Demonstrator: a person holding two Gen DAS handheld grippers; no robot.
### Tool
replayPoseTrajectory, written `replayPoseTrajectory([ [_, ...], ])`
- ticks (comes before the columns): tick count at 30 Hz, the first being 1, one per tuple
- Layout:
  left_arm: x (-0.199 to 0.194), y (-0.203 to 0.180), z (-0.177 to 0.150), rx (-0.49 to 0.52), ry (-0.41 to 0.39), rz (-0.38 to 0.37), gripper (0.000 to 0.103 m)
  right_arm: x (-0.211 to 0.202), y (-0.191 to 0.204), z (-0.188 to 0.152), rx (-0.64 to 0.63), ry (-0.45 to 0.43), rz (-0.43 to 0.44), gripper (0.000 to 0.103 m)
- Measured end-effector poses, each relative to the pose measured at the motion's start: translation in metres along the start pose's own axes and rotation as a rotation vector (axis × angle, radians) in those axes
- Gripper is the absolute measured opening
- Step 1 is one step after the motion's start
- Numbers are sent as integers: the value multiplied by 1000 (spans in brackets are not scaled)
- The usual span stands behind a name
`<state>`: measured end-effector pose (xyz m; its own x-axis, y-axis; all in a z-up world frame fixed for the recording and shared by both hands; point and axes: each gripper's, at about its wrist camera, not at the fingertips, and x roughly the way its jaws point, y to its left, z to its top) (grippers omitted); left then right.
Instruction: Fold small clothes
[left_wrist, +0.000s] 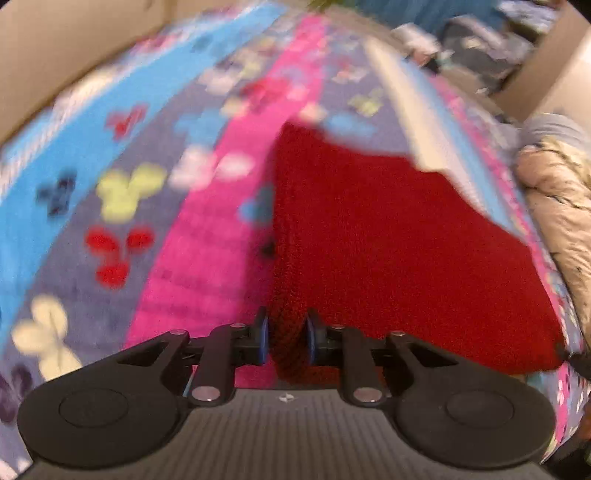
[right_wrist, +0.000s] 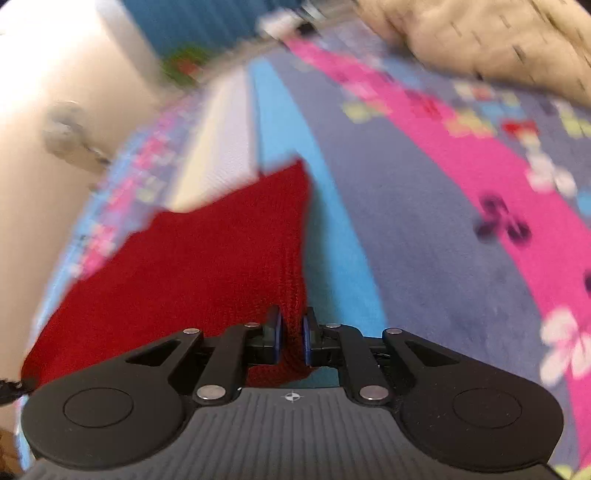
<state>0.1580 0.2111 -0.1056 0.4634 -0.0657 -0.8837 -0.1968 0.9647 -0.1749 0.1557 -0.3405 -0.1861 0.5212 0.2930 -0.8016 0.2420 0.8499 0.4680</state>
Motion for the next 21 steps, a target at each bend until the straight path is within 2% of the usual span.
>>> replayPoseTrajectory([
  [1, 8, 2, 0, -14, 30, 14, 30, 8, 3, -2, -25, 27, -16, 13],
  [2, 7, 0, 0, -4, 26, 30, 38, 6, 8, -3, -51, 12, -31, 14],
  [3, 1, -3, 1, 18, 3, 45, 39, -2, 14, -4, -78, -21, -51, 16],
  [4, -11, -7, 0, 51, -43, 66, 39, -12, 19, -5, -98, -55, -69, 24],
  [7, -47, -26, -11, 221, -243, 153, 42, -46, 29, -11, -167, -210, -114, 34],
  [8, -51, -32, -15, 267, -278, 154, 46, -51, 31, -11, -187, -253, -115, 36],
  [9, -50, -35, -18, 292, -278, 140, 46, -55, 32, -13, -204, -279, -105, 42],
  [10, -42, -37, -20, 303, -241, 114, 46, -52, 32, -13, -215, -269, -81, 44],
  [11, -29, -37, -22, 310, -171, 97, 46, -44, 30, -13, -213, -227, -57, 44],
  [12, -14, -38, -25, 326, -95, 117, 50, -29, 27, -12, -203, -153, -48, 44],
  [13, -1, -40, -29, 356, -53, 170, 53, -11, 23, -14, -196, -63, -72, 43],
  [14, 0, -42, -32, 364, -69, 201, 61, 1, 20, -16, -196, 1, -111, 43],
  [15, -4, -46, -32, 363, -84, 213, 59, 8, 17, -18, -188, 15, -130, 50],
  [18, -29, -54, -35, 392, -188, 183, 59, 2, 20, -15, -188, -30, -111, 51],
  [19, -31, -57, -37, 404, -200, 169, 59, 5, 17, -16, -203, -21, -126, 52],
  [20, -25, -56, -35, 402, -177, 171, 59, 6, 16, -18, -217, -12, -138, 53],
  [21, -11, -54, -35, 389, -116, 199, 60, 11, 17, -19, -229, -12, -146, 56],
])
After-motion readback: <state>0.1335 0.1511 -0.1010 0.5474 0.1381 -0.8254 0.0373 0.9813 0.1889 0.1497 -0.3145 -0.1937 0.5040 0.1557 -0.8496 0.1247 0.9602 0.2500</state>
